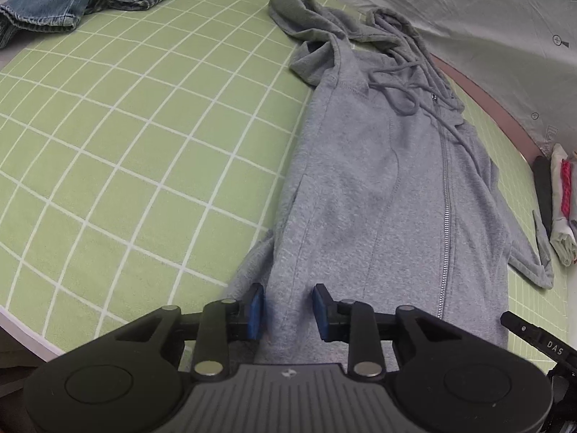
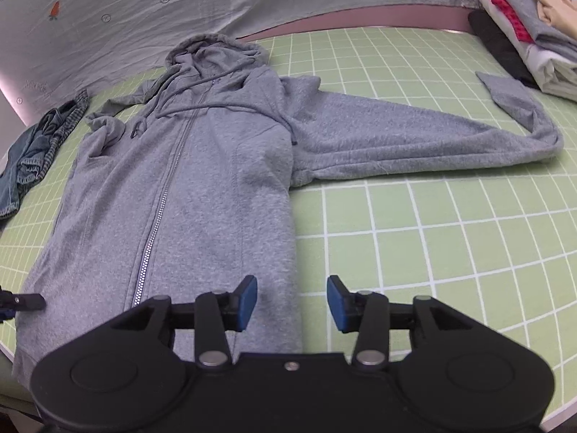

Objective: Fold clothes

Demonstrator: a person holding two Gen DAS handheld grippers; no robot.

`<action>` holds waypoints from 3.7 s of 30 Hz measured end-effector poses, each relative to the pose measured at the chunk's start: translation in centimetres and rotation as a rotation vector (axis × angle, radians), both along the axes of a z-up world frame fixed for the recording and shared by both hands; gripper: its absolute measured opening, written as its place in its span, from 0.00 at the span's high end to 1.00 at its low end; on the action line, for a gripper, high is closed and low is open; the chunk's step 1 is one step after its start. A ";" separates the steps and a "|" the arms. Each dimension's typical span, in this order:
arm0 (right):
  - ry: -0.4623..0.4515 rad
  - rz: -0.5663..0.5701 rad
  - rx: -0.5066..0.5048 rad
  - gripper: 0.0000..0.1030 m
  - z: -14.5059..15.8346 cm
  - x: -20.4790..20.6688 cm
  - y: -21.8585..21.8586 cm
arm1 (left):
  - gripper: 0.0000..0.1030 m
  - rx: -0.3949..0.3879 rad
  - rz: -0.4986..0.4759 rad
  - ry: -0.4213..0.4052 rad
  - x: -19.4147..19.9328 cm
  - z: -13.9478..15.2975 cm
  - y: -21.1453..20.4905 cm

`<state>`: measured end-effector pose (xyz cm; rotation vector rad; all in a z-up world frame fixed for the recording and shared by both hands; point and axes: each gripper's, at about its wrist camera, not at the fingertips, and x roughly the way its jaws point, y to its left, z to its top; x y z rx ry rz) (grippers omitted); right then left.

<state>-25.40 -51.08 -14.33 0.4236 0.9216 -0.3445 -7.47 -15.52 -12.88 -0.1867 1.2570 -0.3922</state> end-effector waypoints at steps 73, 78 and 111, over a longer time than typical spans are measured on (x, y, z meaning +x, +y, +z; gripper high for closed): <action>0.046 -0.816 -0.243 0.58 -2.1 -12.9 -32.3 | 0.00 0.358 0.052 -0.121 9.5 -1.5 -15.6; 0.006 -0.856 -0.238 0.32 -1.8 -12.8 -34.1 | 0.00 0.357 0.054 -0.124 9.5 -1.5 -15.6; 0.092 -1.001 -0.308 0.57 -1.9 -17.6 -35.6 | 0.00 0.352 0.053 -0.125 9.6 -1.5 -15.6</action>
